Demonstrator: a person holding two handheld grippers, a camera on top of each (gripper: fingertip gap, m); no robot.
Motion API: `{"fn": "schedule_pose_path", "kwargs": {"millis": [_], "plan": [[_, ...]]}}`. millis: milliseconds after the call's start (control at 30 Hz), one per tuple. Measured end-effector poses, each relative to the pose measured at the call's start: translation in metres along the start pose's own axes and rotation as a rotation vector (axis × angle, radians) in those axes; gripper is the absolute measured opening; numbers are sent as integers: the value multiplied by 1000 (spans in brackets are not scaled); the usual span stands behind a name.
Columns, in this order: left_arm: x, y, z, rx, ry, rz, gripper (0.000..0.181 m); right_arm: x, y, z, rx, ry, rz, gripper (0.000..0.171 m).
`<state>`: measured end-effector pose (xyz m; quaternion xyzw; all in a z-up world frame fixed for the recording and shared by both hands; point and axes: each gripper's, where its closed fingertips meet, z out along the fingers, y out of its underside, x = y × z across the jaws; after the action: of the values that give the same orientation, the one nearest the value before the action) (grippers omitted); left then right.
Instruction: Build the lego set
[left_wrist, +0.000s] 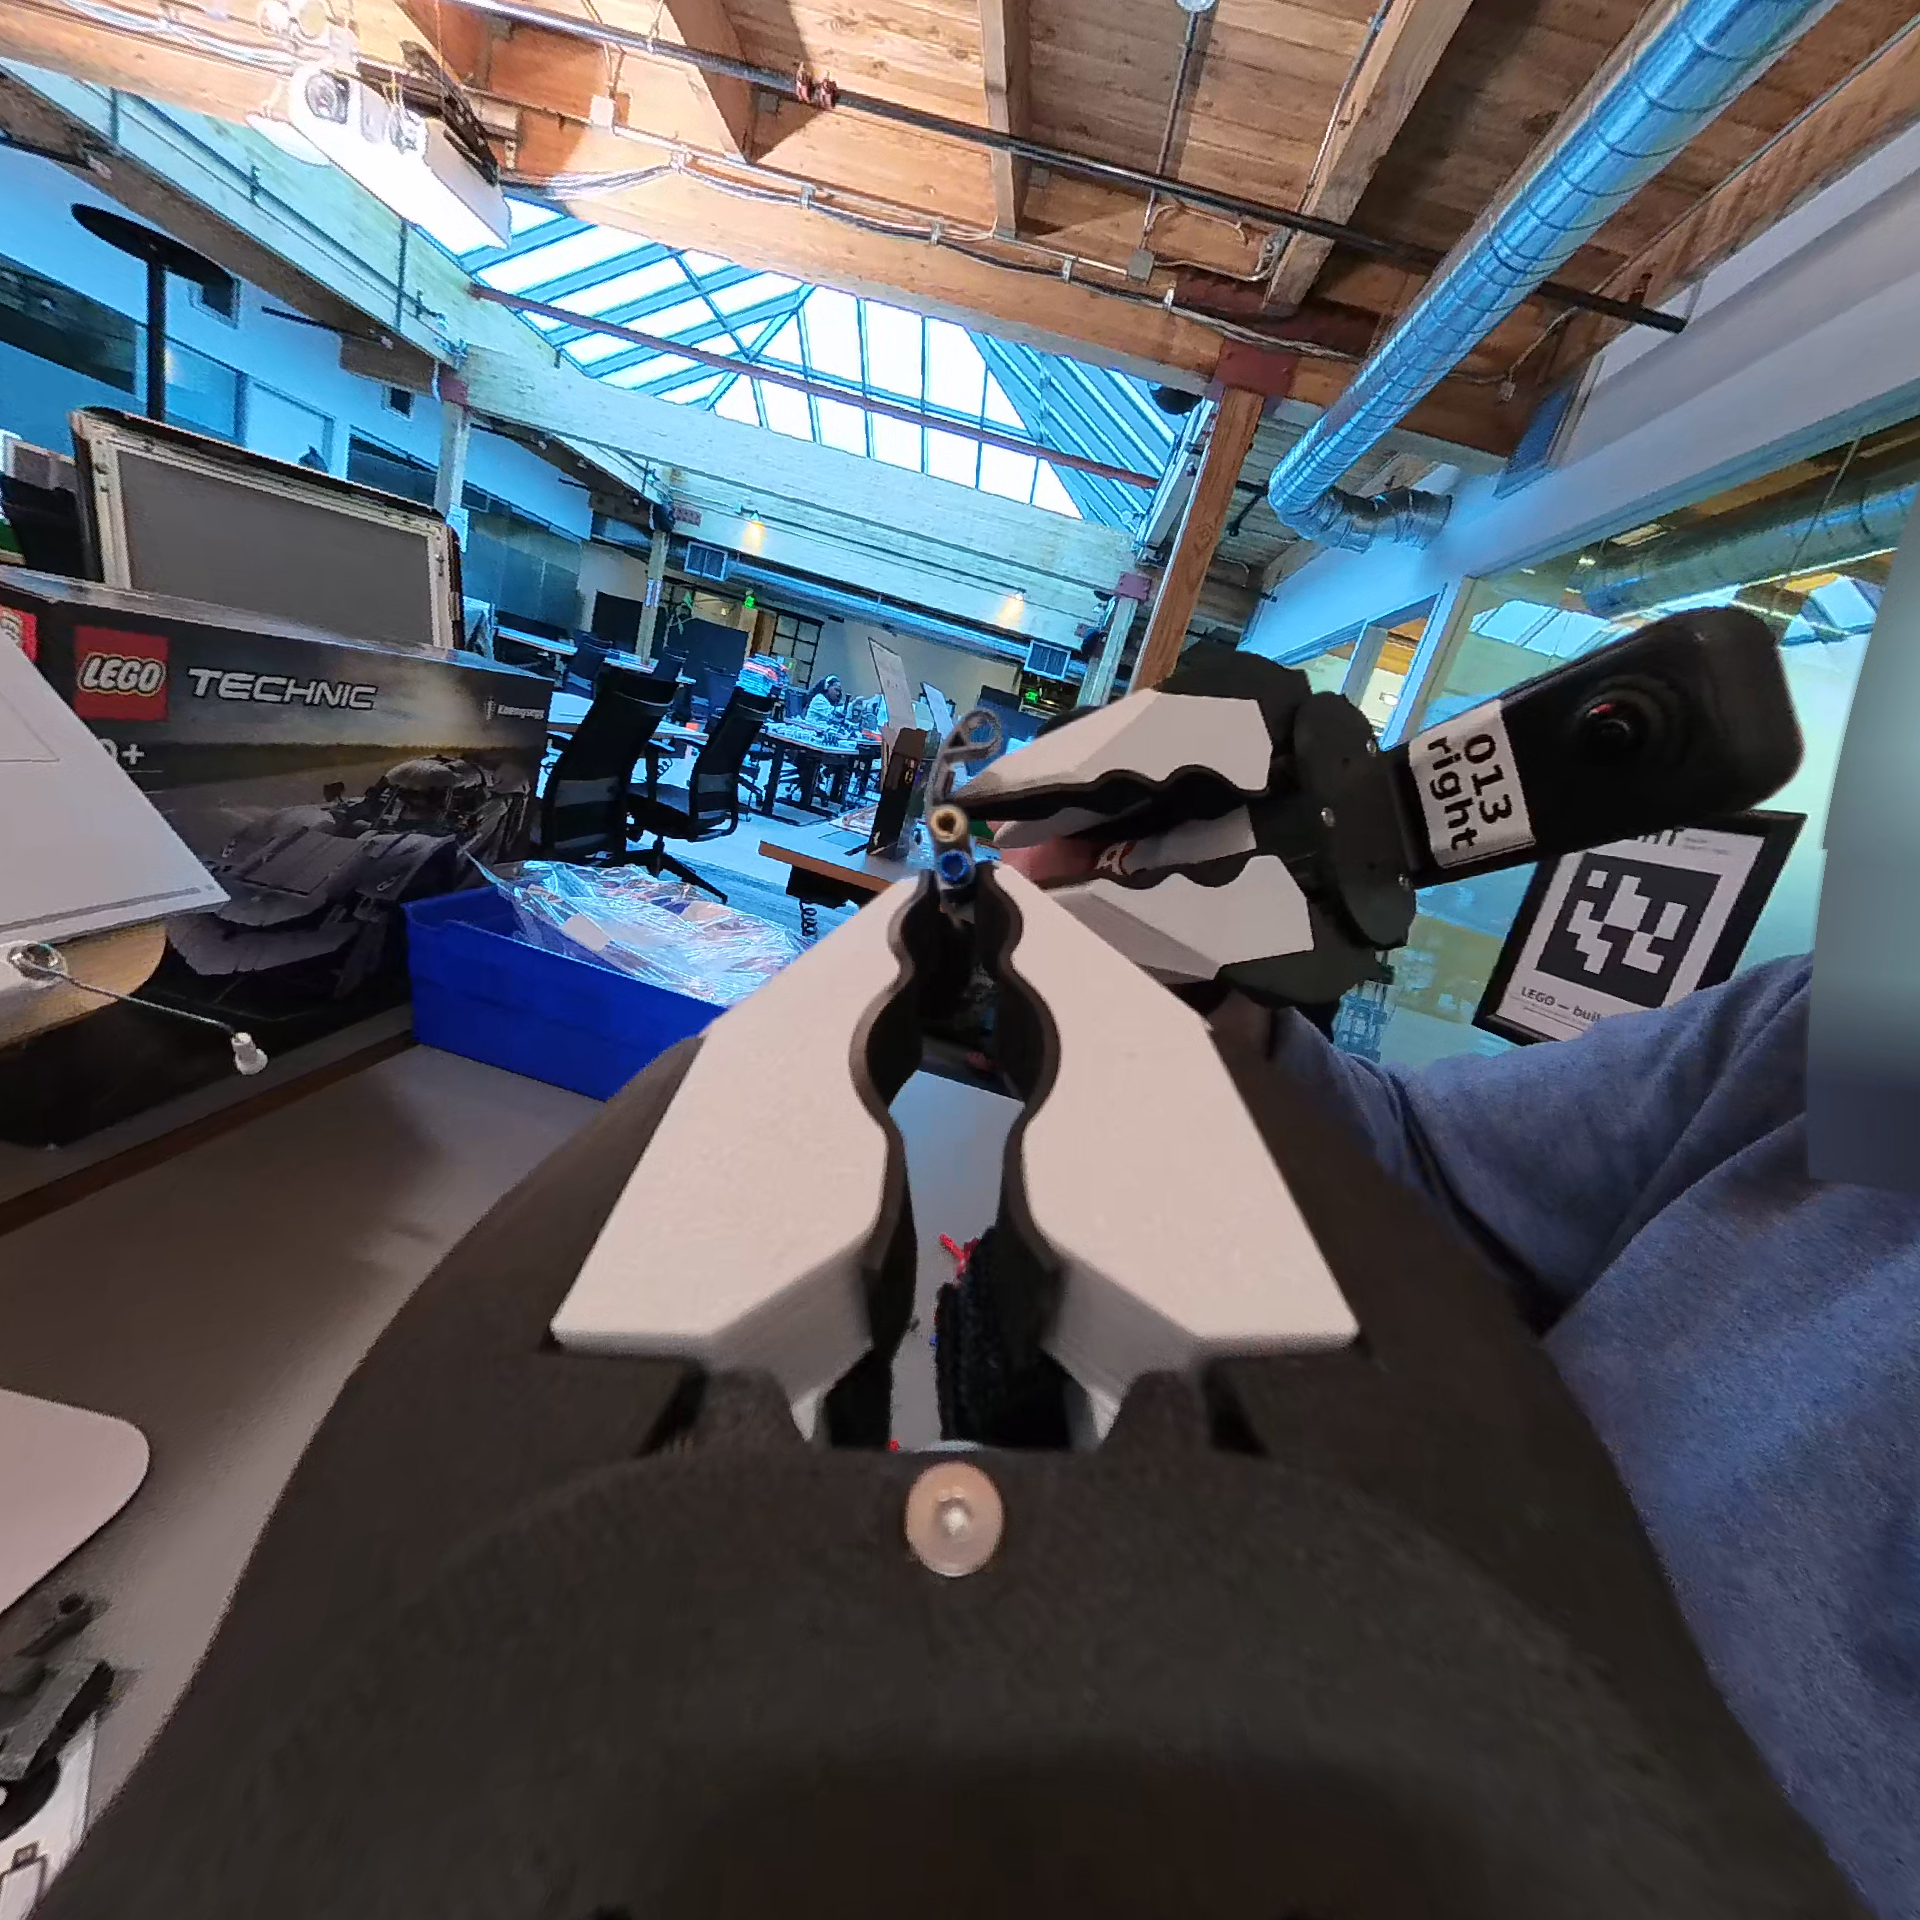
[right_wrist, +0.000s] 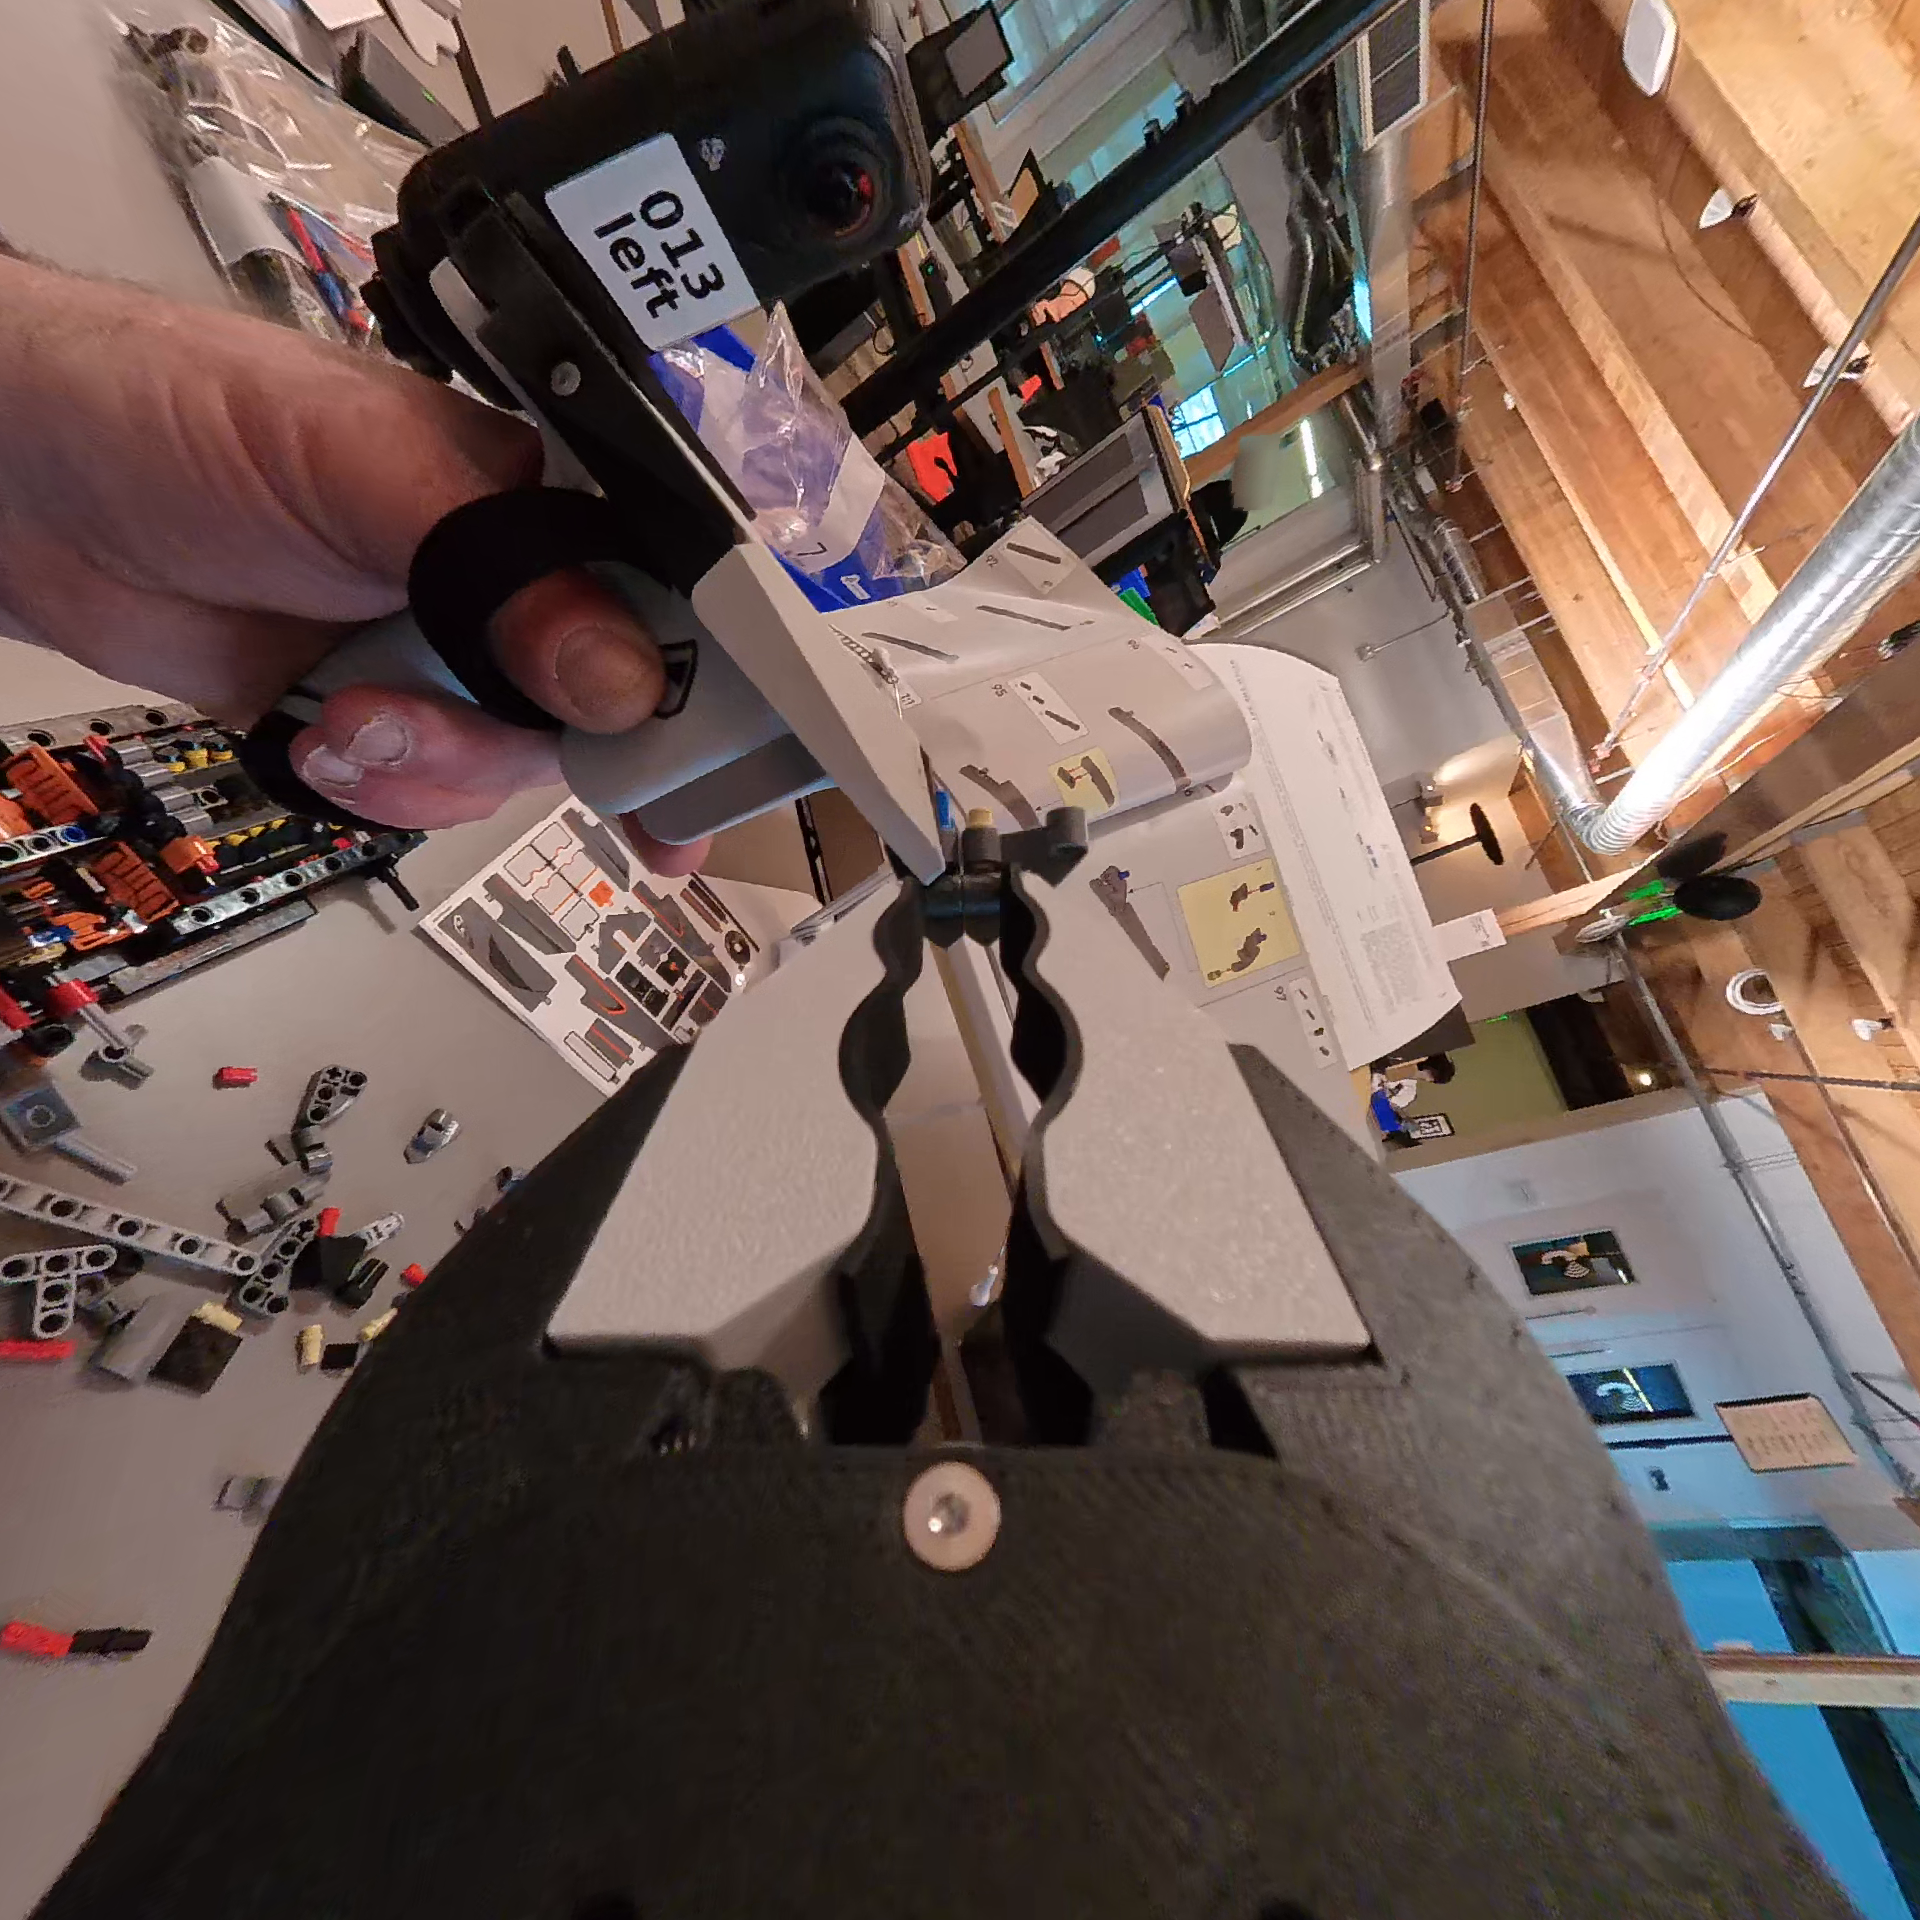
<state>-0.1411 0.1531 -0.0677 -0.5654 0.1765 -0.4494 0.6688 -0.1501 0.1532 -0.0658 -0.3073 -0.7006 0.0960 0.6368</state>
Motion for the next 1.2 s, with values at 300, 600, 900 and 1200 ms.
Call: {"fn": "schedule_pose_path", "kwargs": {"millis": [300, 600, 900, 1200], "plan": [[-6, -3, -5, -36, -16, 53, 5, 0, -1, -14, 18, -19, 47, 12], [2, 11, 1, -292, -3, 206, 5, 16, 8, -22, 113, -199, 406, 25], [1, 21, 2, -494, 36, 263, 4, 2, 9, -14, 152, -373, 507, 8], [-12, 34, 8, -603, 57, 312, 4, 2, 18, -6, 187, -460, 671, 16]]}}
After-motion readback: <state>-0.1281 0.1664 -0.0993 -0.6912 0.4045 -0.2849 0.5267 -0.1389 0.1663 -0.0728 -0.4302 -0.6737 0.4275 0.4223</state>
